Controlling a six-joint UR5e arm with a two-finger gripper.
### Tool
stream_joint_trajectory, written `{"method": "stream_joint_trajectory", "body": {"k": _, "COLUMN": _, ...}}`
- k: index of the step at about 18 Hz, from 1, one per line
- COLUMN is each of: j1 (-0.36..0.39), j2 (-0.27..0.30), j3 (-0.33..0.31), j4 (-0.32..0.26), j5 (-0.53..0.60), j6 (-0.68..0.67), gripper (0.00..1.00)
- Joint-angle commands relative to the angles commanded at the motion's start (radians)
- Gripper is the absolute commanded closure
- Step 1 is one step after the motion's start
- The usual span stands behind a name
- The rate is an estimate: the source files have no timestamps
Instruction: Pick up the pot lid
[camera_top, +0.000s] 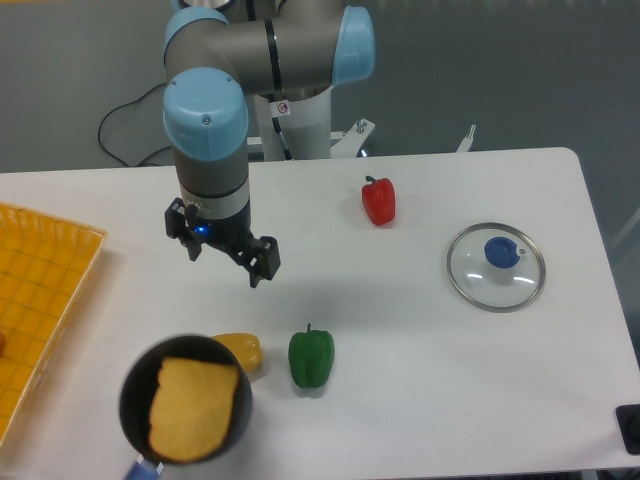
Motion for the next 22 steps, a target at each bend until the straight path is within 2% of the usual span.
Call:
{"method": "stream_joint_trajectory", "body": {"k": 6, "j1": -0.005, "j2": -0.014, "j3": -0.012, "j4": 0.009, "j5": 0.029, "j6": 0.029, "gripper": 0.00}}
{"method": "stream_joint_trajectory", "body": {"k": 12, "j1": 0.001, "j2": -0.018, "j3": -0.002, "j4": 0.006, "j5": 0.161, "j6": 0.331, "gripper": 0.00}}
{"method": "stream_joint_trajectory", "body": {"k": 22, "j1": 0.123, "j2": -0.017, "j3": -0.009, "j4": 0.025, "j5": 0.176, "j6": 0.442, "gripper": 0.00}}
